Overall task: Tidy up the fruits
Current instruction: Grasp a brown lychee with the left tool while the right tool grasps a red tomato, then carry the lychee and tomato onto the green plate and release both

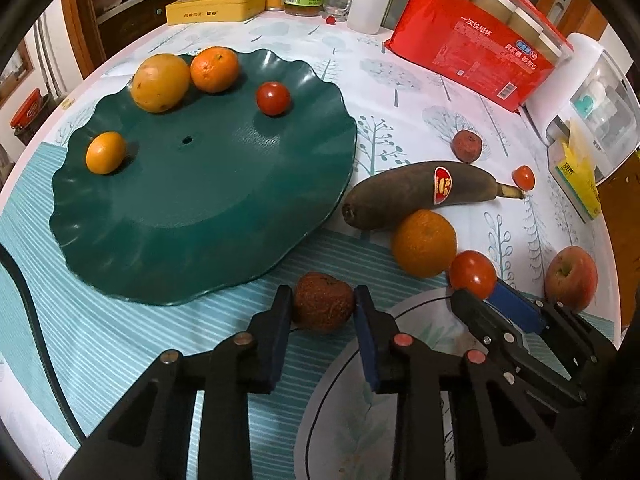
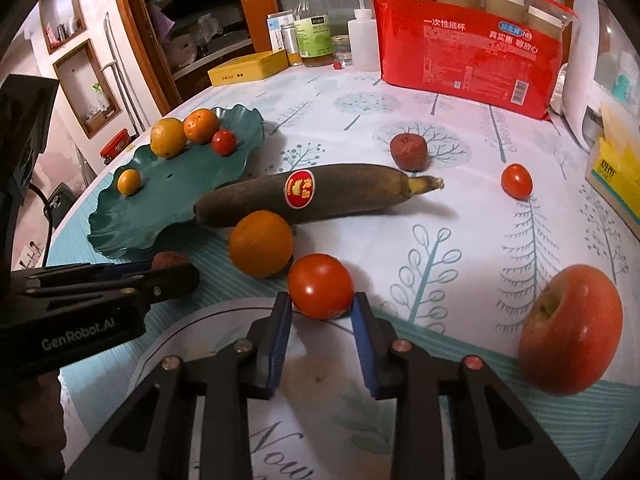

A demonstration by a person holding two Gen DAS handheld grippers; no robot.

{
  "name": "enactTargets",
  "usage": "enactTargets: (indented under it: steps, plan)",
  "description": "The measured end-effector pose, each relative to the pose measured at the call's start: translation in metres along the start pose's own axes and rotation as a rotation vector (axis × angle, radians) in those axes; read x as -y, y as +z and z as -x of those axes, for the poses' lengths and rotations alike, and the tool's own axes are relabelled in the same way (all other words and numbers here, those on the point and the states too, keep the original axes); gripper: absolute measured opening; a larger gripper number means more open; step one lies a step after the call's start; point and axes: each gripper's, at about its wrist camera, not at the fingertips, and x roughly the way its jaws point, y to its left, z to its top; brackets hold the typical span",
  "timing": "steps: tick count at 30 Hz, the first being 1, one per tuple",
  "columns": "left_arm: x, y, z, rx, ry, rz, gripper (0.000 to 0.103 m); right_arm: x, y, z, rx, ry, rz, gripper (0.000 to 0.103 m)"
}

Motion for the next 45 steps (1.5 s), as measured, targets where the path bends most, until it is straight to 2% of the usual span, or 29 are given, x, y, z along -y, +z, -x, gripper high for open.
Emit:
enactTargets:
  steps: [14, 25, 33, 45]
  plan:
    - [-0.019, -0.025, 0.022, -0.021, -0.015, 0.001, 0.029, -0.018, -0.013, 0.018, -0.024, 0.012, -0.012, 0.029]
    - [-0.047, -0.03, 0.047, -0.001, -0.056, -0.016, 0.029, -0.062, -0.012, 0.037, 0.004, 0.016, 0.034, 0.029]
    - [-0.084, -0.022, 0.07, 0.021, -0.068, -0.049, 0.029, -0.105, -0.001, 0.041, 0.029, 0.025, 0.026, 0.029]
    - [-0.135, 0.011, 0.089, 0.037, -0.089, -0.15, 0.029, -0.158, 0.021, 0.031, 0.083, 0.022, -0.047, 0.029]
